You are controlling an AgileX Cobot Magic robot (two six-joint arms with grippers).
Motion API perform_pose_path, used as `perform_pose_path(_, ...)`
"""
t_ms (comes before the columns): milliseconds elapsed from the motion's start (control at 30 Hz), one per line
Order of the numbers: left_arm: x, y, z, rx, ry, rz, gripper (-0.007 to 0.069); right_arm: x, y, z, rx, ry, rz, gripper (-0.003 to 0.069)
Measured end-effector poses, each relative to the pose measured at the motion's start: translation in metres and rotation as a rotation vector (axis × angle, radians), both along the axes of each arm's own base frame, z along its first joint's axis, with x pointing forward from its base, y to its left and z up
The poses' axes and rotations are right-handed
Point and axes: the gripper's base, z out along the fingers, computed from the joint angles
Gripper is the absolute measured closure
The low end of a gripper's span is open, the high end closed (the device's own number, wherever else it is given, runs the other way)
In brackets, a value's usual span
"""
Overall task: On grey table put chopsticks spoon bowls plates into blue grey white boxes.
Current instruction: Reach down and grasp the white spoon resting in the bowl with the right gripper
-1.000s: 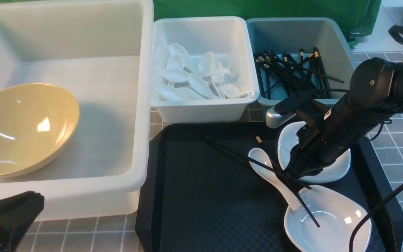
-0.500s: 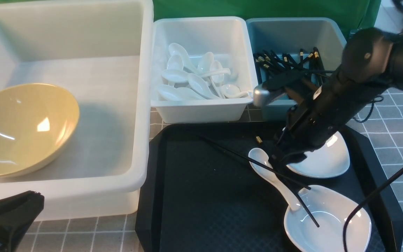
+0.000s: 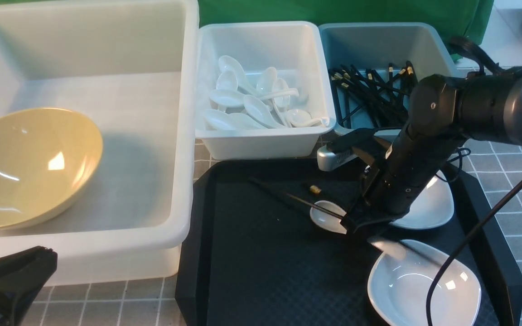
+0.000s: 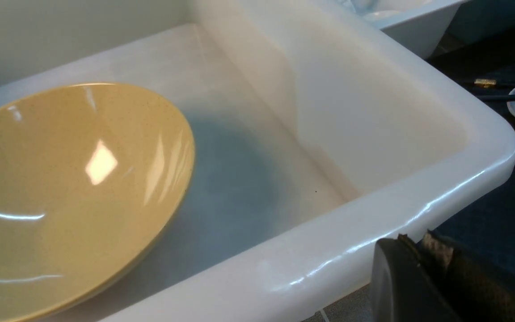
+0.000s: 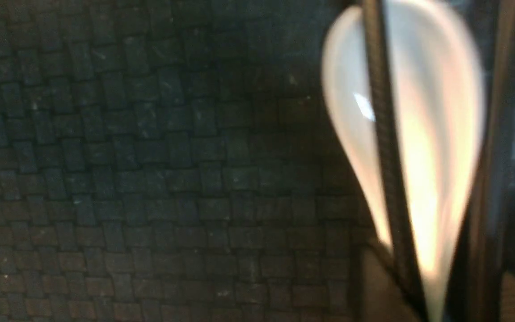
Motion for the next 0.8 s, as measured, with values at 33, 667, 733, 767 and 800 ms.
perform_pose_path(33,0.0,0.0,0.0,0.0,0.0,0.0,0.061,0.001,0.001,0.003,0.001,0.0,0.008,0.052)
perform_pose_path(667,0.0,0.0,0.0,0.0,-0.001,0.0,0.061,0.0,0.001,0.041,0.03,-0.068,0.07,0.0589)
perform_pose_path(733,0.0,0.0,0.0,-0.001,-0.002,0.0,0.061,0.0,0.001,0.038,0.028,-0.063,0.074,0.0589)
perform_pose_path(767,0.0,0.0,0.0,-0.001,-0.002,0.0,0.061,0.001,0.002,0.035,0.025,-0.055,0.074,0.0588)
perform_pose_path(800,0.0,0.0,0.0,-0.001,-0.002,0.0,0.061,0.001,0.002,0.034,0.023,-0.051,0.074,0.0585)
